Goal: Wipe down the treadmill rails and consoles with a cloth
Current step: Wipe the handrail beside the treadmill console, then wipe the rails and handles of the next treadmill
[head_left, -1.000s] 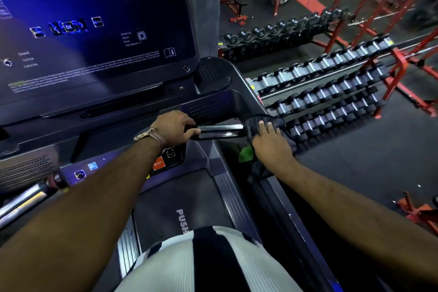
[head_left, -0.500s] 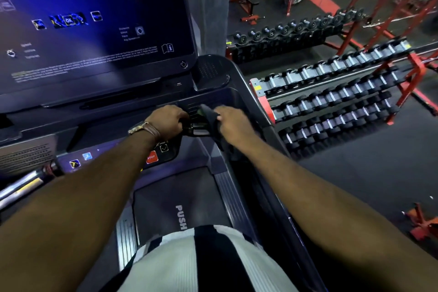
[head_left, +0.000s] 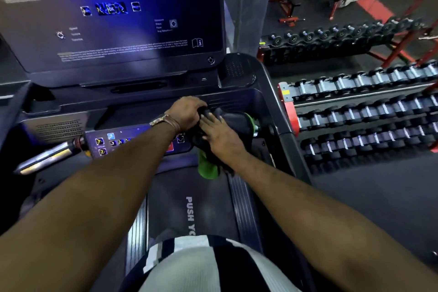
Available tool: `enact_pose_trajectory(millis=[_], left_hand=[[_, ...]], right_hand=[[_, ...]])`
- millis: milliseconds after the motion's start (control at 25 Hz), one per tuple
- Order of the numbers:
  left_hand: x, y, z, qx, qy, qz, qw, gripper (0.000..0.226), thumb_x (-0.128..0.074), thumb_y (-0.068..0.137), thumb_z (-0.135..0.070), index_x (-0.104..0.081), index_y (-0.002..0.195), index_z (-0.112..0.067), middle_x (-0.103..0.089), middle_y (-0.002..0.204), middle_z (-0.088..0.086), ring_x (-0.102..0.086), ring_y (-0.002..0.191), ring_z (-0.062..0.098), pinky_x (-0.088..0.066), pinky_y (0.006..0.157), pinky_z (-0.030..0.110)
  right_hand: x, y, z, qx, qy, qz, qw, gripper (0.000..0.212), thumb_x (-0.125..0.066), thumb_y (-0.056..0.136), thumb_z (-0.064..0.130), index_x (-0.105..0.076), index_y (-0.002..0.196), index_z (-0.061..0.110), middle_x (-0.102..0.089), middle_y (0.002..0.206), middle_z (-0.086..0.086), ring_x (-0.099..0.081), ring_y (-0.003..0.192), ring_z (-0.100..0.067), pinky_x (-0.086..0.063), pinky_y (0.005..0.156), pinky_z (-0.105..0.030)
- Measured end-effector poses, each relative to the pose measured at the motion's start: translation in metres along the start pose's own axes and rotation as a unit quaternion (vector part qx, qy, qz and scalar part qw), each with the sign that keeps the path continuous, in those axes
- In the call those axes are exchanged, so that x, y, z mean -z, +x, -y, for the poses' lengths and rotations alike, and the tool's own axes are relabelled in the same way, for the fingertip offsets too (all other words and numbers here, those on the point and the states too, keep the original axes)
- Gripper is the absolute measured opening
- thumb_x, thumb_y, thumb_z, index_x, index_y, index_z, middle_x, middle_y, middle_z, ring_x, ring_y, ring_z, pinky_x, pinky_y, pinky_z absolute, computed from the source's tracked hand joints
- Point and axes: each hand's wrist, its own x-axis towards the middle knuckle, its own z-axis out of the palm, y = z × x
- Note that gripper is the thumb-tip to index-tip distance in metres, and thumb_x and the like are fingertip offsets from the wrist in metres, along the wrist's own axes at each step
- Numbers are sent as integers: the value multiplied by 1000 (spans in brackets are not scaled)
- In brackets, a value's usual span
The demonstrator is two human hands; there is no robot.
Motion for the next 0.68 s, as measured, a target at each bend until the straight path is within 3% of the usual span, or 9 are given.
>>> enact_pose_trajectory(millis=[120,240,320,400,520,600,680], left_hand=[[3,-4,-3,2,17,7,1000,61,-35,66,-16,-66,116,-2,-66,116,19,-60,110,34,-45,98,39],[5,-6,-6,-9,34,27,999,57,-35,68,-17,-68,112,-3,-67,111,18,-59,106,35,-46,95,41],[7,-11,-7,-17,38,38,998,52,-33,68,-18,-69,103,-5,-68,103,15,-58,99,35,-47,89,44],[7,-20,-10,-24,6,-2,1000,49,-34,68,-17,-69,100,-3,-68,99,16,-60,93,36,-50,86,44],[15,-39,-11,-50,-47,-112,991,42,-44,68,-2,-69,102,1,-70,99,18,-64,90,37,-52,84,41],[22,-61,0,-43,-58,-169,983,41,-49,68,4,-68,104,0,-70,102,16,-63,91,35,-50,85,36],[28,-90,19,-12,-53,-205,977,42,-49,67,6,-67,105,1,-69,104,18,-63,94,35,-42,89,32]], right_hand=[[-3,-1,-6,33,-28,-8,999,54,-56,91,10,-48,144,12,-38,155,-7,-29,146,-27,-18,119,-43],[6,-13,-44,78,-61,-54,994,53,-39,89,9,-57,137,20,-52,145,-8,-50,133,-27,-39,110,-40],[8,-21,-60,63,-63,-94,992,50,-45,84,5,-65,128,16,-64,131,-11,-63,117,-27,-53,97,-38],[23,-33,-74,-2,-55,-121,991,47,-57,77,-3,-72,118,14,-71,117,-11,-70,103,-26,-57,88,-34],[67,-31,-81,-156,-62,-25,986,48,-58,76,3,-73,114,27,-73,113,-5,-68,102,-28,-53,91,-33],[86,-17,-61,-158,-11,-18,987,45,-56,76,2,-76,107,27,-75,107,-3,-69,100,-26,-53,92,-32],[92,0,-18,-88,60,-60,992,43,-50,76,1,-77,104,20,-75,105,-3,-69,100,-24,-52,95,-32]])
